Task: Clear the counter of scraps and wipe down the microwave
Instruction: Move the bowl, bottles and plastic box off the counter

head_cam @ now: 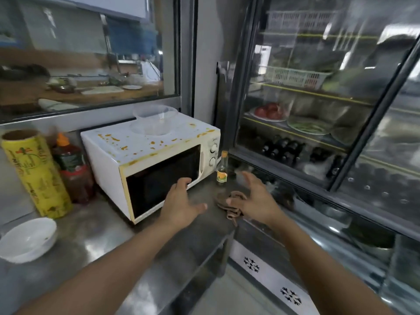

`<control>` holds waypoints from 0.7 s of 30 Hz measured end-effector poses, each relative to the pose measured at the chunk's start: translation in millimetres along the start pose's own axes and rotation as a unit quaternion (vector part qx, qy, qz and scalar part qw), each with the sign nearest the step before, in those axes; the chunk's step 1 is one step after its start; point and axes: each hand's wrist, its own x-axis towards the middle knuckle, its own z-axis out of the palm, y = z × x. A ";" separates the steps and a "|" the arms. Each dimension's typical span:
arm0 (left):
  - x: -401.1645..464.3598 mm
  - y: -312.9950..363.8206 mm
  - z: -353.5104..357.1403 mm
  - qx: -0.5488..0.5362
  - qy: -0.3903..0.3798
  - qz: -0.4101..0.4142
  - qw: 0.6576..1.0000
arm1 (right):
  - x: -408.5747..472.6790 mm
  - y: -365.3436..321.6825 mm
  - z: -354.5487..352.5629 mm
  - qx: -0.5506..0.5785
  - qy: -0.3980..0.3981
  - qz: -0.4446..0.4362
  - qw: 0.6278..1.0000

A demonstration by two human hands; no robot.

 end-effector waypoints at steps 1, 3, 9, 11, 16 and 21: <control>-0.4 3.6 5.5 0.000 -0.002 -0.005 1.000 | -0.3 8.7 -5.8 0.003 -0.003 0.004 1.000; 0.9 10.5 16.6 -0.004 -0.007 -0.014 1.000 | 1.6 24.3 -11.8 0.001 0.006 -0.001 1.000; 20.3 21.7 50.0 -0.010 -0.005 -0.026 1.000 | 20.6 50.1 -24.0 0.002 -0.015 0.001 1.000; 32.4 21.6 59.5 -0.010 0.000 -0.029 1.000 | 35.4 59.9 -23.6 0.005 -0.030 0.004 1.000; 77.8 15.4 89.2 -0.010 0.014 -0.052 0.998 | 86.9 83.3 -19.7 0.002 -0.040 -0.005 0.999; 133.6 5.0 121.6 -0.022 0.029 -0.083 0.996 | 159.1 105.3 -11.6 0.007 -0.093 -0.009 0.996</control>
